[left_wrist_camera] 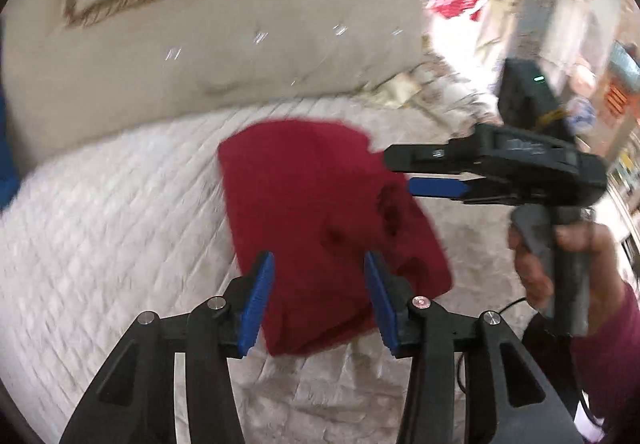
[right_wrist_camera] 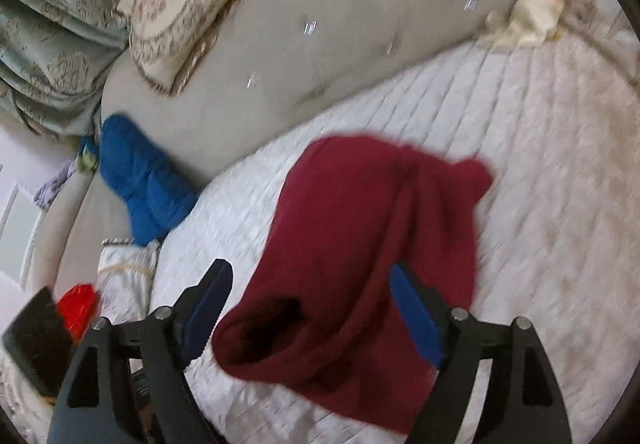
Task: Fold small clothes
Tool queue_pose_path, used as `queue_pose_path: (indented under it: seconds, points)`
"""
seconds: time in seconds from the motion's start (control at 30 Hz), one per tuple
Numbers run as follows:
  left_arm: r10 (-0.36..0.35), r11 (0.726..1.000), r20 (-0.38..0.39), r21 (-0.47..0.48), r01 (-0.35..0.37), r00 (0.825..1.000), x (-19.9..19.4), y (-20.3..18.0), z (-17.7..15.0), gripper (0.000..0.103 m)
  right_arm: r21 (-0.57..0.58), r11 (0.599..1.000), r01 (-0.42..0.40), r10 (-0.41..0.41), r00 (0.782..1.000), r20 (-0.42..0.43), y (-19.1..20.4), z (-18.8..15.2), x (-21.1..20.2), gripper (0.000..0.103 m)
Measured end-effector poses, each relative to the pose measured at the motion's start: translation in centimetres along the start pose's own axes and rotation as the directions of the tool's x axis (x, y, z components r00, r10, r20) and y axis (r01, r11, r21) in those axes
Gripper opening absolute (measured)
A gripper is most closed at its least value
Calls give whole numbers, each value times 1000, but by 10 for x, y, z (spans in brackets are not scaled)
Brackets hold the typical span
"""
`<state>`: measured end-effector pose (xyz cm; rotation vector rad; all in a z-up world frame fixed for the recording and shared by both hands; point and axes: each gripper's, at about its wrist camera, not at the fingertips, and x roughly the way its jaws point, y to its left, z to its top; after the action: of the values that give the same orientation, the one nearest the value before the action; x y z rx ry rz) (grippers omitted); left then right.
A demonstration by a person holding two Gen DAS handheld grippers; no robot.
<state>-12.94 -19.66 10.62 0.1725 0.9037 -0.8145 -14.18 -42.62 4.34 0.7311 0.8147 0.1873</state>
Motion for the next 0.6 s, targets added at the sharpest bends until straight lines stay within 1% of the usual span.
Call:
queue_pose_path:
  seconds: [0.07,0.17,0.2,0.23,0.27,0.3,0.33,0.4,0.43,0.47,0.5,0.53,0.57,0.6]
  points:
    - [-13,1000,-24,-20,13,1000,12,3,-8,25,-9,1000,17,-17,1000,-11,6,-5,7,85]
    - [-11,1000,-57,-7,11,998,29,-1,-23,25,-59,998,27,-27,1000,3,19,-15,4,84]
    - [-17,1000,-68,-11,16,998,31,2,-28,25,-75,996,51,-49,999,24,22,-19,-2,84]
    - [-24,1000,-80,-14,23,996,37,2,-32,25,-85,995,57,-53,998,43,25,-24,-12,84]
    - [-26,1000,-88,-14,25,996,40,2,-37,25,-95,994,46,-40,997,65,27,-27,-20,84]
    - [-27,1000,-95,-15,25,995,42,0,-42,25,-118,993,6,4,996,85,32,-31,-28,84]
    - [-28,1000,-98,-16,27,995,42,-1,-43,25,-136,991,-19,31,996,86,36,-34,-31,84]
    - [-32,999,-95,-23,30,995,44,0,-47,25,-196,979,-59,70,996,51,49,-37,-29,84]
    - [-34,999,-93,-25,32,995,43,0,-48,25,-239,969,-64,69,998,13,55,-39,-21,84]
    - [-36,999,-95,-24,34,995,40,0,-48,25,-260,964,-52,51,999,-10,57,-40,-12,84]
    - [-38,999,-98,-25,35,994,37,0,-48,25,-263,964,-40,34,999,-26,55,-41,-3,78]
    - [-37,999,-100,-28,35,994,36,2,-47,25,-245,969,-40,31,999,-42,48,-41,7,52]
    - [-37,999,-99,-32,34,994,29,5,-48,25,-209,977,-34,21,998,-63,37,-41,14,29]
    - [-35,999,-95,-32,32,995,24,6,-48,25,-180,983,-17,6,998,-65,27,-41,12,8]
